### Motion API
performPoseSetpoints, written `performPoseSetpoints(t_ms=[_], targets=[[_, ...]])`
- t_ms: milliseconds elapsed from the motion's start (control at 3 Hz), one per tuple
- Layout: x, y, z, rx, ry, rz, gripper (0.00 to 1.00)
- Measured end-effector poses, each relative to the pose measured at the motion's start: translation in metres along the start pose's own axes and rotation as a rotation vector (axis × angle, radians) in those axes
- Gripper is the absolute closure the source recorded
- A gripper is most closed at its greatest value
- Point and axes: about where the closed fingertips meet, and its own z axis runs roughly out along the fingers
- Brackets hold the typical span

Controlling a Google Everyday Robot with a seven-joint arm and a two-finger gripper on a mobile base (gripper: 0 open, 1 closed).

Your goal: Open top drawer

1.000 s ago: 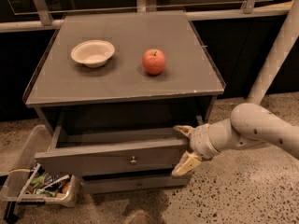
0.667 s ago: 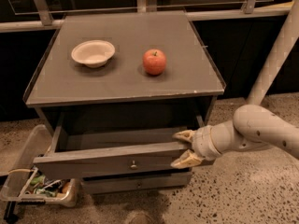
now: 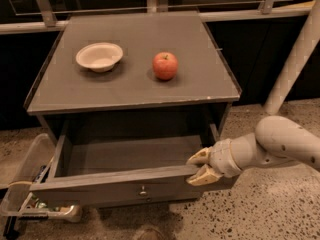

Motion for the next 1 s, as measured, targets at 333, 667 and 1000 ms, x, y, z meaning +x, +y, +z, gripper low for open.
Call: performPoseSetpoints(t_ms=[333, 667, 1000], targets=[[0.0, 0.0, 0.0, 0.0, 0.0, 0.0, 0.89], [0.0, 0.0, 0.0, 0.0, 0.0, 0.0, 0.66], [0.0, 0.0, 0.0, 0.0, 0.0, 0.0, 0.42]])
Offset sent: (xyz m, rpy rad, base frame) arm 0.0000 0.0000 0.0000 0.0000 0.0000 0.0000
